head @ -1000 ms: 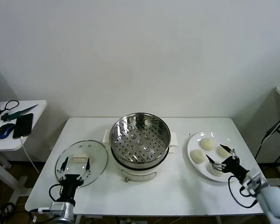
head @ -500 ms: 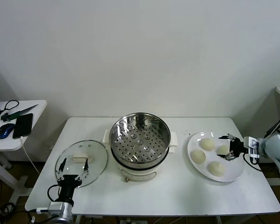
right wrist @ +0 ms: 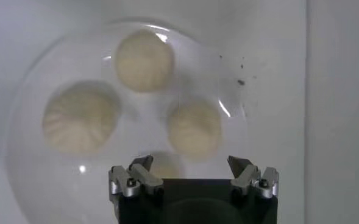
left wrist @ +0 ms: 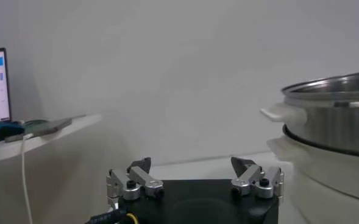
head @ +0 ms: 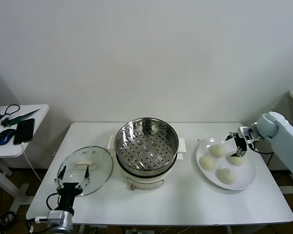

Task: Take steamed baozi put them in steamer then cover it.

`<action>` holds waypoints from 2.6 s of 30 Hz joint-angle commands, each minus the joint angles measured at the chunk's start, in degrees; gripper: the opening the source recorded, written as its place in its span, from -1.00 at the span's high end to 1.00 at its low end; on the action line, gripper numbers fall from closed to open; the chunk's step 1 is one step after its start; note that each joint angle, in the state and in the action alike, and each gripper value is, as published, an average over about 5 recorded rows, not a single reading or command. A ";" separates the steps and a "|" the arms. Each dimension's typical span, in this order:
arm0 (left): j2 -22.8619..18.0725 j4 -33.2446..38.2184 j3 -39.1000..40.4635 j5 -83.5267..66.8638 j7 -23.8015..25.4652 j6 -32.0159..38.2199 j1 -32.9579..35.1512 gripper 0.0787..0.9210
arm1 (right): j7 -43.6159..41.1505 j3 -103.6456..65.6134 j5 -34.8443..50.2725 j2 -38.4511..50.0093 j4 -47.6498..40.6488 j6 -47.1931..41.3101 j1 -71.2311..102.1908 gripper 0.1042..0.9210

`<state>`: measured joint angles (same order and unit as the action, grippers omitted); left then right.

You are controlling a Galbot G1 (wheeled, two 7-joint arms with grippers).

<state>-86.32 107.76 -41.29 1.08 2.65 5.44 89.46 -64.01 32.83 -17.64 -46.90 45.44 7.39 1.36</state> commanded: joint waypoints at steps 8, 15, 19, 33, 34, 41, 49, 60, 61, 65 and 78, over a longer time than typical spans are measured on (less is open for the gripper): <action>0.21 -0.49 -0.12 0.30 0.04 -0.23 -0.08 -0.77 | -1.08 6.51 -4.70 -11.43 -14.41 1.75 -5.30 -0.76; 0.16 -0.59 -0.05 0.38 0.04 -0.33 0.01 -0.77 | -0.91 5.77 -5.18 -12.70 -15.75 1.88 -4.56 -0.76; 0.09 -0.55 -0.02 0.47 0.03 -0.35 0.11 -0.77 | -0.91 5.60 -5.42 -13.24 -16.40 2.04 -4.40 -0.76; -0.02 -0.47 -0.04 0.49 -0.03 -0.28 0.46 -0.77 | -1.19 5.00 -6.96 -14.25 -17.68 2.62 -4.20 -0.52; -0.03 -0.47 -0.02 0.49 -0.03 -0.27 0.49 -0.77 | -1.19 4.94 -6.97 -14.22 -17.65 2.64 -4.15 -0.50; 0.25 -0.27 -0.16 0.40 -0.03 -0.30 0.89 -0.77 | -1.51 4.76 -6.38 -13.43 -16.75 3.42 -4.84 -0.49; 0.21 0.11 -0.23 0.17 -0.06 -0.17 1.54 -0.77 | -3.52 13.63 -0.39 -10.20 -9.98 6.49 -13.49 -0.49; 0.57 0.35 -0.16 0.02 -0.15 -0.01 2.35 -0.77 | -5.62 33.55 9.76 -10.53 7.54 14.31 -36.33 -0.49; 0.60 0.36 -0.13 0.03 -0.15 0.00 2.40 -0.77 | -5.64 34.00 9.73 -11.01 8.54 15.10 -37.39 -0.49; 0.54 0.50 0.02 0.03 -0.15 0.03 2.69 -0.77 | -5.62 35.44 8.98 -13.50 12.93 18.37 -40.12 -0.50; 1.07 0.87 -0.18 -0.14 -0.16 -0.05 3.25 -0.77 | -3.33 32.27 -4.58 -23.15 25.10 25.73 -36.27 -0.51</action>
<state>-85.37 108.61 -41.48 0.95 2.49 5.43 92.71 -67.82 64.37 -17.81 -66.37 64.34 29.45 -33.58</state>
